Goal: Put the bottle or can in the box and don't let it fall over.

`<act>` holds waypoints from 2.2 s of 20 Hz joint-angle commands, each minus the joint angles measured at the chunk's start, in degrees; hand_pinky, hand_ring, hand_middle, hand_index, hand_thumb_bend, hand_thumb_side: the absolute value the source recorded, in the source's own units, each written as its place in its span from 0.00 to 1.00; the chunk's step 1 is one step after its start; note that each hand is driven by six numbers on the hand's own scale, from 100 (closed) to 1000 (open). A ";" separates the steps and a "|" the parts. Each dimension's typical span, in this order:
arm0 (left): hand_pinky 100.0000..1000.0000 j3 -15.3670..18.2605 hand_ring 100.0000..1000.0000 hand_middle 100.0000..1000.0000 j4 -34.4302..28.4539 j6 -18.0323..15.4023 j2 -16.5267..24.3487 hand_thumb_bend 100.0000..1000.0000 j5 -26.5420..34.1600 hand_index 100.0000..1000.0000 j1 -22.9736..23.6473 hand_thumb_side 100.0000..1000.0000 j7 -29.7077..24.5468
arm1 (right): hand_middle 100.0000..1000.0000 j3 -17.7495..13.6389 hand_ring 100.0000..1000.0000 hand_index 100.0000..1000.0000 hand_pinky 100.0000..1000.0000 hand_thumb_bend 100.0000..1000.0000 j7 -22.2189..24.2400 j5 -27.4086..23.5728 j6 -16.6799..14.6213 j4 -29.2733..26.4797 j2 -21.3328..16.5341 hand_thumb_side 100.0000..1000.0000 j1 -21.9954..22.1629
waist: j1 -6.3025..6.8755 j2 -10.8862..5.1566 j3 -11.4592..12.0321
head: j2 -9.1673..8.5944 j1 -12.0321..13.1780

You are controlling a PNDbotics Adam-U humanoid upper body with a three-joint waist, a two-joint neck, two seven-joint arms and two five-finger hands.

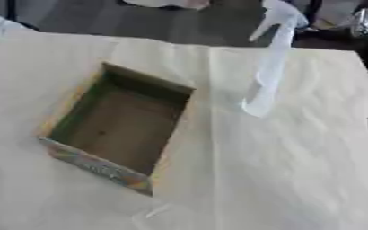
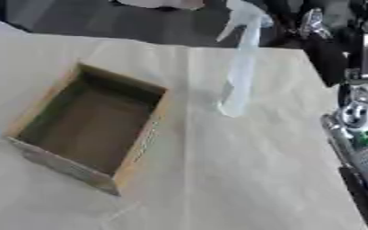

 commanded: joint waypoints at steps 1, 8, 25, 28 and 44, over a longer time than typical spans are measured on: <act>0.99 0.69 0.78 0.78 -0.81 -0.04 1.75 0.26 -0.16 0.75 -0.09 0.46 0.22 | 1.00 -0.22 1.00 1.00 1.00 0.00 1.62 0.30 1.70 -1.37 -0.74 0.50 -0.30 | 0.18 -0.65 0.02 | 0.49 -0.40; 0.99 0.76 0.78 0.78 -0.81 -0.14 2.08 0.26 -0.14 0.75 0.07 0.46 0.45 | 1.00 -0.94 1.00 1.00 1.00 0.00 4.65 -2.24 3.59 -1.37 -0.79 0.48 0.59 | 0.16 -0.76 -0.33 | 0.65 -0.42; 0.99 0.71 0.78 0.78 -0.59 -0.05 1.98 0.26 -0.23 0.75 0.01 0.46 0.26 | 1.00 0.33 1.00 1.00 1.00 0.00 10.56 -4.28 8.17 -1.37 -2.30 0.51 0.51 | 0.15 -0.79 -0.24 | 0.28 -0.39; 0.99 0.67 0.78 0.78 -0.53 -0.05 1.97 0.26 -0.24 0.75 -0.02 0.46 0.19 | 1.00 1.16 1.00 1.00 1.00 0.00 12.21 -1.56 8.89 -1.37 -2.70 0.53 0.44 | 0.11 -0.85 -0.21 | 0.43 -0.45; 0.99 0.42 0.78 0.78 -0.50 0.00 1.81 0.26 -0.10 0.75 -0.33 0.45 -0.14 | 1.00 4.91 1.00 1.00 1.00 0.00 16.07 -5.49 10.53 4.71 -2.07 0.57 -4.53 | 0.11 -0.73 0.51 | 0.78 -0.97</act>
